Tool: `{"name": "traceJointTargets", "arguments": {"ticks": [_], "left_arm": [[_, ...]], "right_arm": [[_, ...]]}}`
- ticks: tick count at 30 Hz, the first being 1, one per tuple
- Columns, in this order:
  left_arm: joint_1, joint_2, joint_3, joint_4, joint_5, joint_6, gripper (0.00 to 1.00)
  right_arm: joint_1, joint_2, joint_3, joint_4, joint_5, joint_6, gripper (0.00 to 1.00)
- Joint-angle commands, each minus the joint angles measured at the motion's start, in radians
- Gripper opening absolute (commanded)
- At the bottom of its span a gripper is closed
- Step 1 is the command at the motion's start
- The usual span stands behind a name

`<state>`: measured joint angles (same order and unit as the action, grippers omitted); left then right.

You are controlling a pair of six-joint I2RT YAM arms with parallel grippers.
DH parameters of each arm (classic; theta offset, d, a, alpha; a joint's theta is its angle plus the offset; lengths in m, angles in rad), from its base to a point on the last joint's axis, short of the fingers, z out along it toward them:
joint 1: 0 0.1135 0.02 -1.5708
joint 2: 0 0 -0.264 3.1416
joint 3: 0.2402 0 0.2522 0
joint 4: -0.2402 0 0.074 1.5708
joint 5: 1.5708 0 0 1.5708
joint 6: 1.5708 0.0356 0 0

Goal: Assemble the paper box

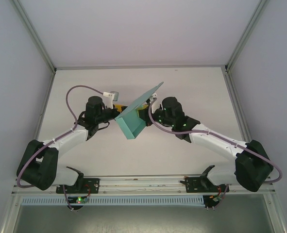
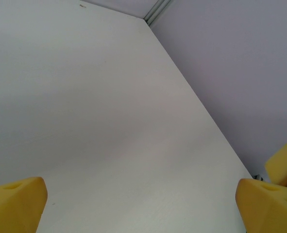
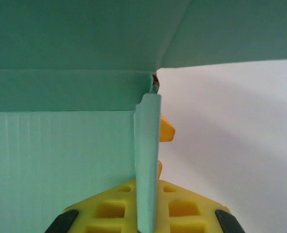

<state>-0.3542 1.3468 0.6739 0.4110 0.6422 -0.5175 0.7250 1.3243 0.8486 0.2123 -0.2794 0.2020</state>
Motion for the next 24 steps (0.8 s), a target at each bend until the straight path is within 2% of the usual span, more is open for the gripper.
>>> {"name": "traceJointTargets", "arguments": {"ticks": [1,7,12,14,19,24], "left_arm": [[-0.040,-0.026,0.085,0.135,0.154,0.014,1.00],[-0.039,-0.043,0.122,0.111,0.169,0.017,1.00],[-0.039,-0.059,0.125,0.115,0.162,0.009,1.00],[-0.040,-0.067,0.116,0.130,0.164,0.003,1.00],[-0.040,-0.102,0.128,0.053,0.148,0.032,1.00],[-0.040,-0.129,0.121,0.033,0.128,0.053,1.00]], "right_arm": [[0.037,0.076,0.018,-0.254,-0.002,-0.141,0.00],[0.071,0.077,0.014,-0.413,0.129,-0.289,0.00],[0.089,0.083,0.013,-0.417,0.214,-0.352,0.03],[0.093,0.109,0.036,-0.435,0.262,-0.349,0.06],[0.120,0.219,0.143,-0.576,0.445,-0.315,0.06],[0.143,0.271,0.173,-0.560,0.525,-0.279,0.08]]}}
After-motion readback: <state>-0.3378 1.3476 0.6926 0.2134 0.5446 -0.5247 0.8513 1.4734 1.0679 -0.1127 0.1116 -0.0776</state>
